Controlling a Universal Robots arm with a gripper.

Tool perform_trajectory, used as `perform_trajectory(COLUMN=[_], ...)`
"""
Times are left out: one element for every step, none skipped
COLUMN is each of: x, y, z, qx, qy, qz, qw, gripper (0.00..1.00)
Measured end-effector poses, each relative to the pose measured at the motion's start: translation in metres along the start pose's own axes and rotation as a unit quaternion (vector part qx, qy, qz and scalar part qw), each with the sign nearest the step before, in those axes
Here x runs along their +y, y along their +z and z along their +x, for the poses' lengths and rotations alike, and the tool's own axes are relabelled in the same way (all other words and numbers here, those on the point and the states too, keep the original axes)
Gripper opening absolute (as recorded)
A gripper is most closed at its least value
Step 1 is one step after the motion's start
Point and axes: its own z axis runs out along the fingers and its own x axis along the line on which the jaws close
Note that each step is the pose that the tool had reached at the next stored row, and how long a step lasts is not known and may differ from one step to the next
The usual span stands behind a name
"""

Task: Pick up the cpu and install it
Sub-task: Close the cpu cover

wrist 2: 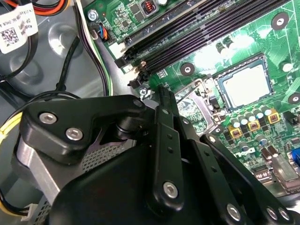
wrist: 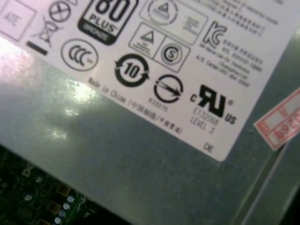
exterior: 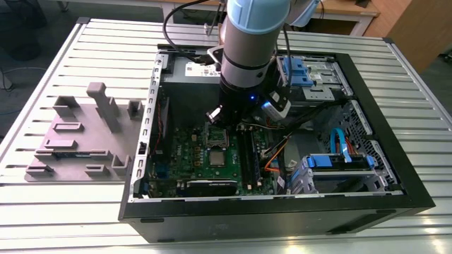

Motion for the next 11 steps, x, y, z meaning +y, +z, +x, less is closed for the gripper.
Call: perform_trajectory(x=[-0.0001,-0.0003,-0.0007,-0.0013,-0.002,-0.0029,-0.004,-0.0052,-0.0065,-0.0079,-0.0093], y=[-0.0006,-0.0011,-0.0016,-0.0021,-0.0027,-0.003,-0.0033,-0.0035,-0.0038,-0.004,-0.0042], z=[0.0002,0.0003,0.0005,0.0008,0.0012,0.0018,0.0024,0.0031,0.0038,0.0046,0.0054], qx=[0.0,0.0,-0.0001,-0.0001,0.0,0.0,0.0,0.0,0.0,-0.0001,-0.0002], qy=[0.0,0.0,0.0,0.0,0.0,0.0,0.0,0.0,0.0,0.0,0.0], qz=[0.0,0.0,-0.0001,-0.0001,0.0,0.0,0.0,-0.0001,-0.0001,-0.0002,-0.0003], qw=[1.0,1.0,1.0,1.0,1.0,1.0,1.0,1.0,1.0,1.0,1.0], gripper=[0.11,0.11,0.11,0.11,0.11,0.11,0.11,0.11,0.11,0.11,0.11])
